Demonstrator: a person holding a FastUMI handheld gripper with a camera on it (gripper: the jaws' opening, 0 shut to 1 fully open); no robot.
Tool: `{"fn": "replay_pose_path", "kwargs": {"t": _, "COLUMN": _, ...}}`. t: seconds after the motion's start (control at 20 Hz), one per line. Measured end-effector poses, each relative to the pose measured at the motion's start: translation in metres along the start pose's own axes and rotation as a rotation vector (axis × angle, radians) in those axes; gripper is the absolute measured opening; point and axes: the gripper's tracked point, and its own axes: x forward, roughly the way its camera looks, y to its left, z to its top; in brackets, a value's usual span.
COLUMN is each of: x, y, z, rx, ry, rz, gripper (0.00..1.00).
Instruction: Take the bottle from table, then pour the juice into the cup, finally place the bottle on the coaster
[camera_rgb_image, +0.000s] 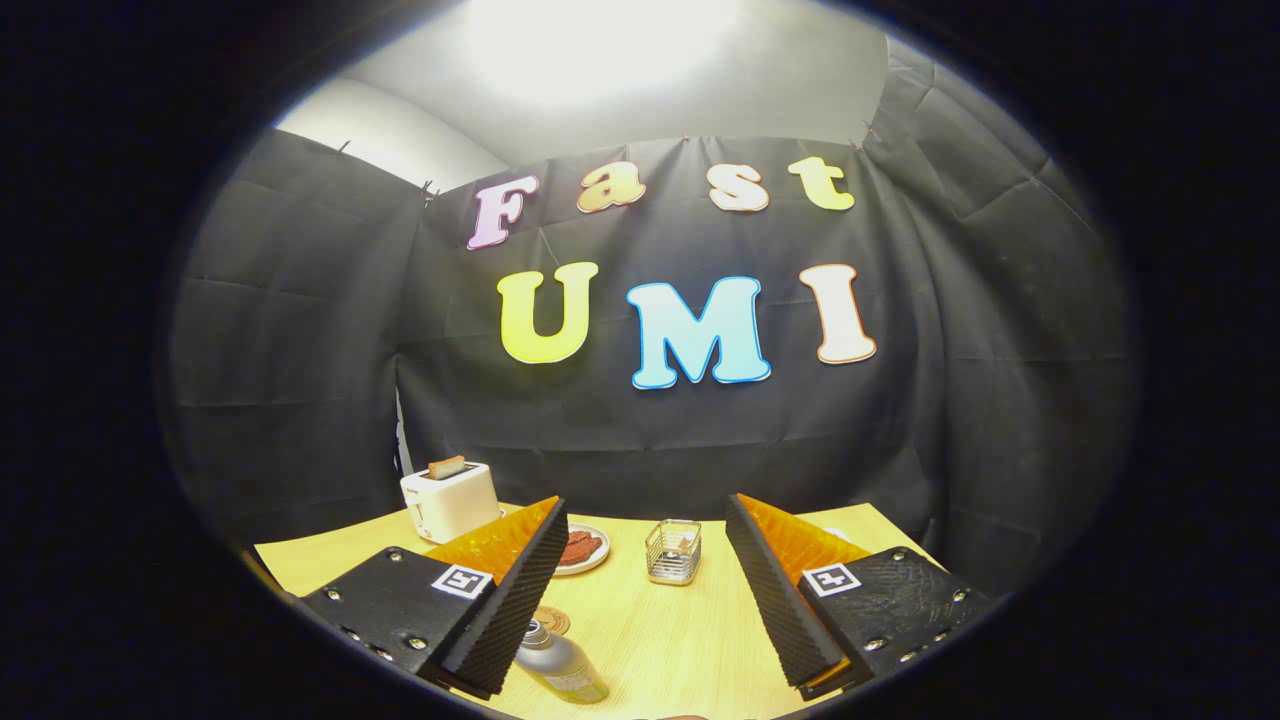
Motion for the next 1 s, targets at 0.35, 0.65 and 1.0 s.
{"fn": "replay_pose_path", "kwargs": {"t": 0.35, "x": 0.007, "y": 0.038, "z": -0.049, "rx": 0.04, "ry": -0.006, "rz": 0.025, "gripper": 0.98}}
{"fn": "replay_pose_path", "kwargs": {"t": 0.65, "x": 0.013, "y": 0.062, "z": -0.082, "rx": -0.009, "ry": 0.01, "rz": 0.026, "gripper": 0.98}}
{"fn": "replay_pose_path", "kwargs": {"t": 1.0, "x": 0.019, "y": 0.073, "z": -0.125, "rx": -0.035, "ry": 0.015, "rz": -0.041, "gripper": 0.98}}
